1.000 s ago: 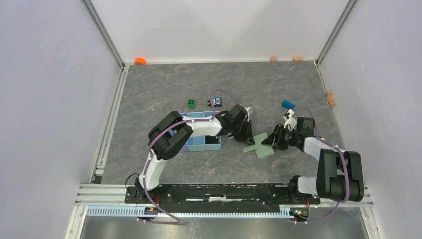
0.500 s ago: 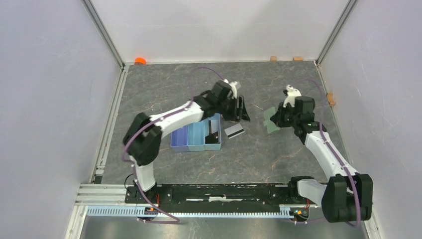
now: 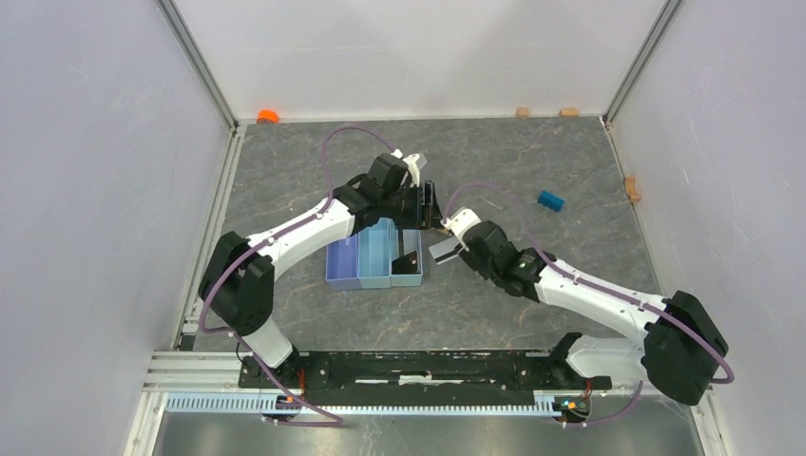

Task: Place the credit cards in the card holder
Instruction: Close the card holder at the center of the board.

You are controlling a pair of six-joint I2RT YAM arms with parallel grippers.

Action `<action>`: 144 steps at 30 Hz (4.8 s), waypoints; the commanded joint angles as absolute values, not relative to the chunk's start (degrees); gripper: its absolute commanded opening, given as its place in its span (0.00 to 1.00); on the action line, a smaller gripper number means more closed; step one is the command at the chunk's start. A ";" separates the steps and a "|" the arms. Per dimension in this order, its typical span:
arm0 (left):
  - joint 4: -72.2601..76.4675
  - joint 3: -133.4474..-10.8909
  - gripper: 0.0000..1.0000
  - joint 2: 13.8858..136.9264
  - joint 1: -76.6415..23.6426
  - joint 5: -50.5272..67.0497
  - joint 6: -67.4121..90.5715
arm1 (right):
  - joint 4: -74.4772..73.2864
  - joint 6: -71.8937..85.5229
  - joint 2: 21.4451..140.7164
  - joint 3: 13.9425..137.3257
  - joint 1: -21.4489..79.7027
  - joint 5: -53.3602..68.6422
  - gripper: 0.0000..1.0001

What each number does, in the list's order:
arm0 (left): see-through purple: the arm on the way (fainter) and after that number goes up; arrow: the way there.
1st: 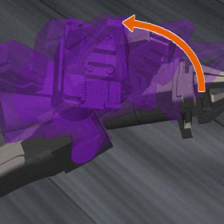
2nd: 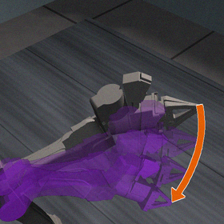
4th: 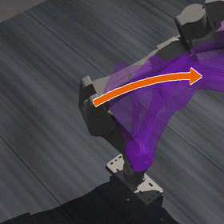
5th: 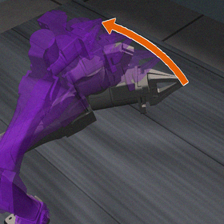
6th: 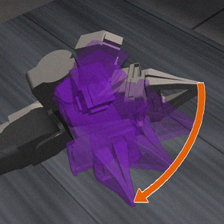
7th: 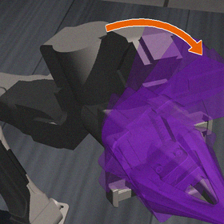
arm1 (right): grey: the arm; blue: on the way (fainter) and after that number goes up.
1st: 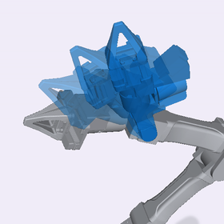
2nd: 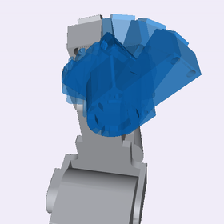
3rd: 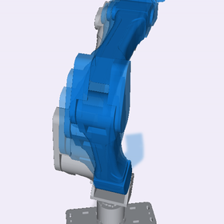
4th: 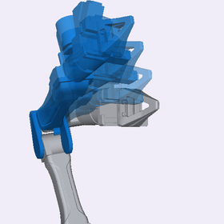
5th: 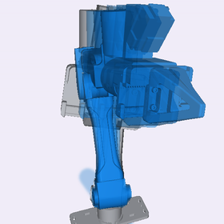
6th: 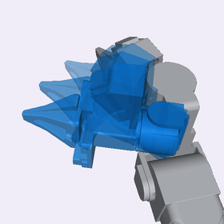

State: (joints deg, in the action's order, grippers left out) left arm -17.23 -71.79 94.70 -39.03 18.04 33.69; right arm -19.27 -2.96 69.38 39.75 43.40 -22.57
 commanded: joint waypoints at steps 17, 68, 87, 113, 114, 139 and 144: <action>-10.98 -75.51 0.68 96.95 -41.46 21.77 26.17 | -39.28 28.77 54.08 42.83 47.13 -29.95 0.52; -17.56 -68.92 0.67 100.53 -55.90 14.92 30.31 | -12.27 42.17 44.88 15.89 28.73 12.26 0.55; -22.00 -68.50 0.67 104.23 -57.11 4.71 29.59 | -9.54 40.44 50.24 15.96 28.72 10.21 0.51; 8.26 -67.24 0.66 108.62 -63.82 22.08 40.65 | -13.09 23.53 69.01 35.77 26.52 5.43 0.40; 6.83 -67.69 0.66 107.47 -63.78 21.28 39.22 | -14.95 22.53 68.09 36.61 25.76 4.20 0.41; -14.80 -78.68 0.66 108.94 -52.82 17.37 25.91 | -27.01 33.79 49.51 25.70 19.51 4.35 0.62; -16.67 -81.16 0.59 112.51 -52.65 18.48 25.33 | -24.12 36.84 48.29 21.55 19.53 7.13 0.61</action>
State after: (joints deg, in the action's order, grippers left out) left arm -16.23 -77.84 110.52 -52.58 15.75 28.08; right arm -28.49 32.64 49.74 23.83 19.70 3.57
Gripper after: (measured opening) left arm 0.621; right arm 0.612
